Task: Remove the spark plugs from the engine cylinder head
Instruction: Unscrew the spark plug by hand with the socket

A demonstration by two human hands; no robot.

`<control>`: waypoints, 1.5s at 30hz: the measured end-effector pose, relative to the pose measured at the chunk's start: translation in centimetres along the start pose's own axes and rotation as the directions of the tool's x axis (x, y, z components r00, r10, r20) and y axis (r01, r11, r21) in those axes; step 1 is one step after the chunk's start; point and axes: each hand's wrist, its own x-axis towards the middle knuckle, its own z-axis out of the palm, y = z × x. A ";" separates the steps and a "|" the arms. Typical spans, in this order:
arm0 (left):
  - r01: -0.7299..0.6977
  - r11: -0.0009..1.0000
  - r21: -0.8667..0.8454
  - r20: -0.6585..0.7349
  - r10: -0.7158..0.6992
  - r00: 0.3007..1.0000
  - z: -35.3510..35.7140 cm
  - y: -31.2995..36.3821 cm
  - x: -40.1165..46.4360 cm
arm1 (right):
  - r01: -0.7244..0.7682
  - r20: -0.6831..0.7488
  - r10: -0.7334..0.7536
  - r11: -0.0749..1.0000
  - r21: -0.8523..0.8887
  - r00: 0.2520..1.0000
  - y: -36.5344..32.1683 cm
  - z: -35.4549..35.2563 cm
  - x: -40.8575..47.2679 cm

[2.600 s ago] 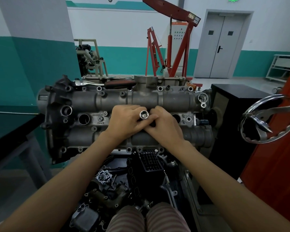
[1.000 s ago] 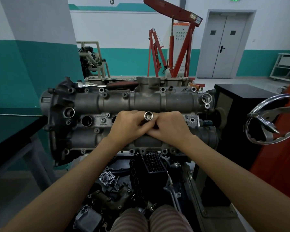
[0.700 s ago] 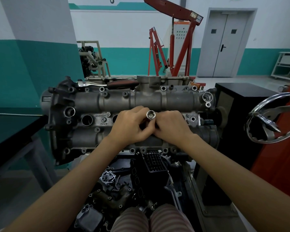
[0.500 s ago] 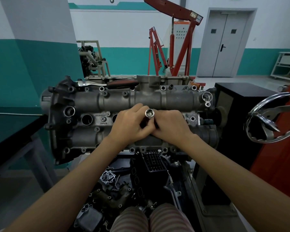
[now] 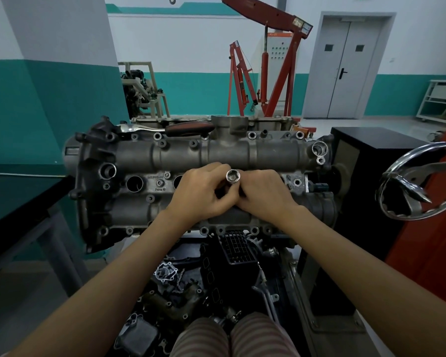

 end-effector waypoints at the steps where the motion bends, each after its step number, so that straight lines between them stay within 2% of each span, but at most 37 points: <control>1: 0.003 1.000 -0.006 0.014 -0.003 1.000 0.0 0.0 0.0 | -0.004 -0.004 0.004 1.000 -0.001 1.000 0.0 0.0 0.0; 5: 0.052 0.996 0.077 0.019 -0.053 0.998 0.1 0.2 0.2 | -0.007 -0.027 0.008 0.999 0.038 1.000 -0.1 0.1 0.0; 8: 0.037 0.993 0.109 0.002 -0.037 0.999 0.3 0.1 0.1 | -0.016 -0.024 0.017 0.998 0.057 1.000 -0.1 0.0 0.0; 14: 0.012 0.996 0.089 -0.030 -0.009 1.000 0.4 -0.5 -0.1 | -0.049 0.027 0.050 0.997 -0.057 0.998 0.1 0.1 0.0; 21: 0.013 0.997 0.081 0.010 -0.014 1.000 0.0 0.2 0.1 | 0.028 0.009 -0.028 0.999 0.028 1.000 -0.2 -0.3 -0.2; 28: -0.006 0.991 0.133 -0.018 0.008 1.000 0.3 -0.1 -0.1 | -0.024 -0.016 0.024 1.000 0.013 1.000 -0.1 0.1 -0.1; 31: -0.014 0.995 0.096 -0.041 0.018 0.999 0.3 -0.4 -0.1 | -0.047 -0.008 0.048 0.999 0.026 0.999 0.1 0.1 -0.1; 38: 0.008 0.998 0.059 -0.012 -0.008 1.000 -0.1 0.3 -0.1 | 0.010 0.011 -0.011 0.999 0.035 1.000 0.0 -0.1 -0.1; 45: 0.003 0.996 0.088 -0.042 0.001 0.999 0.3 -0.2 -0.3 | -0.029 -0.009 0.029 0.999 0.022 1.000 0.0 0.0 -0.1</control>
